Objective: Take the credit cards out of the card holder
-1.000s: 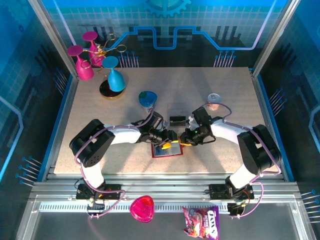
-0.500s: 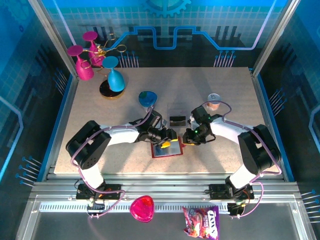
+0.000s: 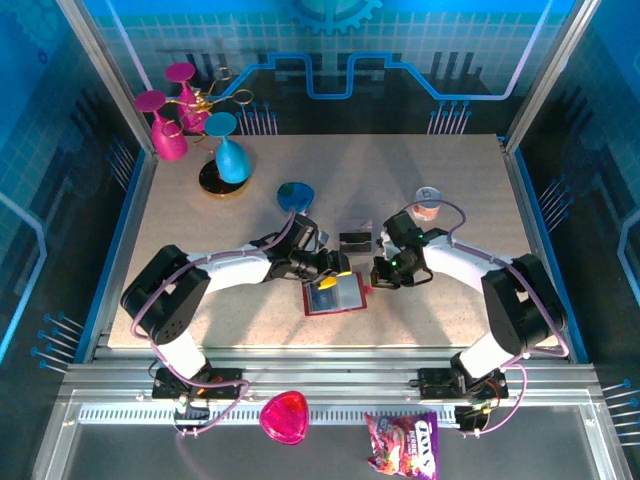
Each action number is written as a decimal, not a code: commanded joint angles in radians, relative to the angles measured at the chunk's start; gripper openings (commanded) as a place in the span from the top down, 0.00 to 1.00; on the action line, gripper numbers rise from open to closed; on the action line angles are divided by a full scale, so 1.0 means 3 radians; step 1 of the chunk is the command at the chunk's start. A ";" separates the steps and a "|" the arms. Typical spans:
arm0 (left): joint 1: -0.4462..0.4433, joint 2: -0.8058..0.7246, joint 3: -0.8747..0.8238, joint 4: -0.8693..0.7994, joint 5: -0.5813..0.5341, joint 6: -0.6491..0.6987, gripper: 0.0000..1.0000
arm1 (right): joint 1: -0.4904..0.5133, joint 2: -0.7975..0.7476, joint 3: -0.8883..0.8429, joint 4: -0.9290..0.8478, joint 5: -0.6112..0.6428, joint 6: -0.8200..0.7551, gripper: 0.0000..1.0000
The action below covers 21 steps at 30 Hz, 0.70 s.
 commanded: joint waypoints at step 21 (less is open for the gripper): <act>0.0116 -0.0154 -0.0064 -0.0322 -0.0130 0.0238 0.43 | 0.0049 -0.0249 -0.0011 -0.0237 0.0133 0.0046 0.77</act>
